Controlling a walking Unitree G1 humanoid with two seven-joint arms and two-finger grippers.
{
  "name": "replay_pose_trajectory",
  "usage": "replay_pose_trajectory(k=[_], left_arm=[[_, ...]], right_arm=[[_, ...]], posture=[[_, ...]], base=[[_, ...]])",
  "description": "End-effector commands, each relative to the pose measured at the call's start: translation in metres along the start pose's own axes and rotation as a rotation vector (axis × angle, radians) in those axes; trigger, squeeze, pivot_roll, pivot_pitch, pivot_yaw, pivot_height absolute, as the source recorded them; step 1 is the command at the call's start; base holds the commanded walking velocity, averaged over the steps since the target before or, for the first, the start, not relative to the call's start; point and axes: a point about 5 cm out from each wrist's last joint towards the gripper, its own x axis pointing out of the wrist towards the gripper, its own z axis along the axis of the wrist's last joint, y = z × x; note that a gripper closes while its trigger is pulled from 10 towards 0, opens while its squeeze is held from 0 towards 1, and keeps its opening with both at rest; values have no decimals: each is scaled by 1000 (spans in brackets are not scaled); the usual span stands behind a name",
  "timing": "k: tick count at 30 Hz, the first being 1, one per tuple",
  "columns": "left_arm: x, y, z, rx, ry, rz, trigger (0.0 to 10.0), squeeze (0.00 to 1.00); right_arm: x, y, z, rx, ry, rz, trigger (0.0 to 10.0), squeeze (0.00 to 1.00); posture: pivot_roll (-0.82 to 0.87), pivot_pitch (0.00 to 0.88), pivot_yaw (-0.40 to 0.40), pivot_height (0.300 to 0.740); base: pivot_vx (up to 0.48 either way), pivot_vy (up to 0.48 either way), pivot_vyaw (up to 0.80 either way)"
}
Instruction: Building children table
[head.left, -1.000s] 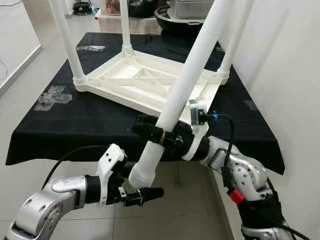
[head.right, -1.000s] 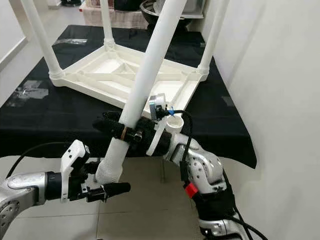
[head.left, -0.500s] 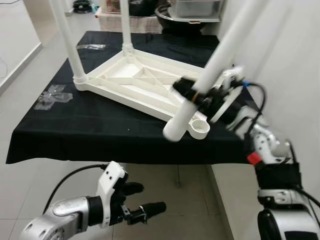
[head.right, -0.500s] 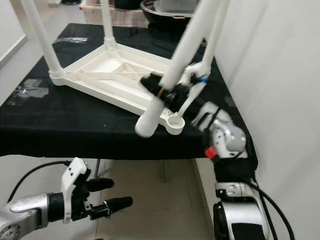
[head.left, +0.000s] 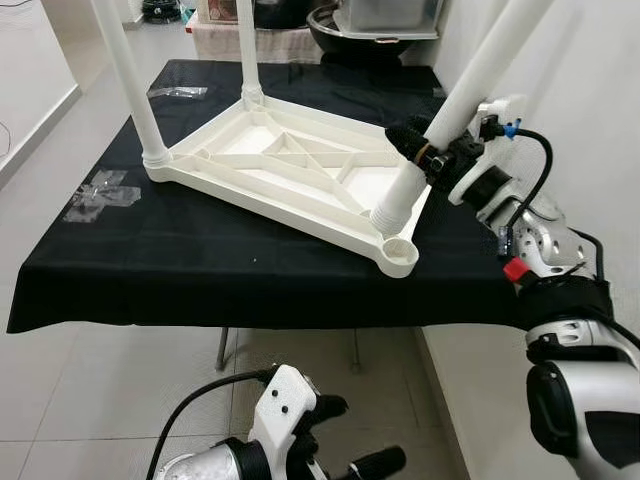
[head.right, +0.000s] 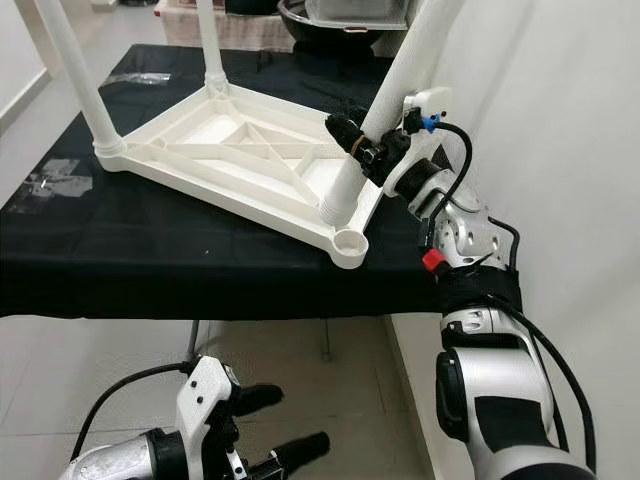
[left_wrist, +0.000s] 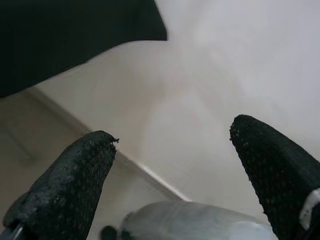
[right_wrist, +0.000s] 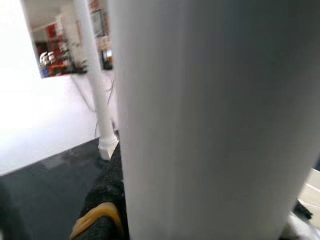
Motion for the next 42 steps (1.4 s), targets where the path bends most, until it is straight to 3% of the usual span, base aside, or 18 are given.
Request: replay_pose_trajectory(k=[1, 8, 14, 26, 35, 42], left_arm=[[-4, -3, 1, 16, 4, 16, 10000, 0], [-8, -16, 3, 28, -11, 31, 10000, 0], [-15, -21, 4, 21, -19, 64, 10000, 0], [-20, -27, 6, 19, -11, 71, 10000, 0], [-22, -24, 10, 29, -36, 102, 10000, 0], [-21, -13, 17, 74, -81, 208, 10000, 0]], right_arm=[[2, 1, 3, -51, 17, 52, 0, 0], [5, -3, 1, -104, 45, 72, 0, 0], [-5, -7, -2, -125, 108, 167, 0, 0], [-20, -20, 1, -149, 137, 155, 0, 0], [-22, -13, -13, -114, 155, 224, 0, 0], [-21, -9, -18, -83, 150, 258, 0, 0]], posture=[[120, 177, -54, 740], [131, 197, -50, 740], [146, 215, -45, 740], [142, 239, -34, 740], [141, 245, -35, 740], [140, 241, -41, 740]], base=[[0, 0, 0], [0, 0, 0], [0, 0, 0], [0, 0, 0], [0, 0, 0], [0, 0, 0]])
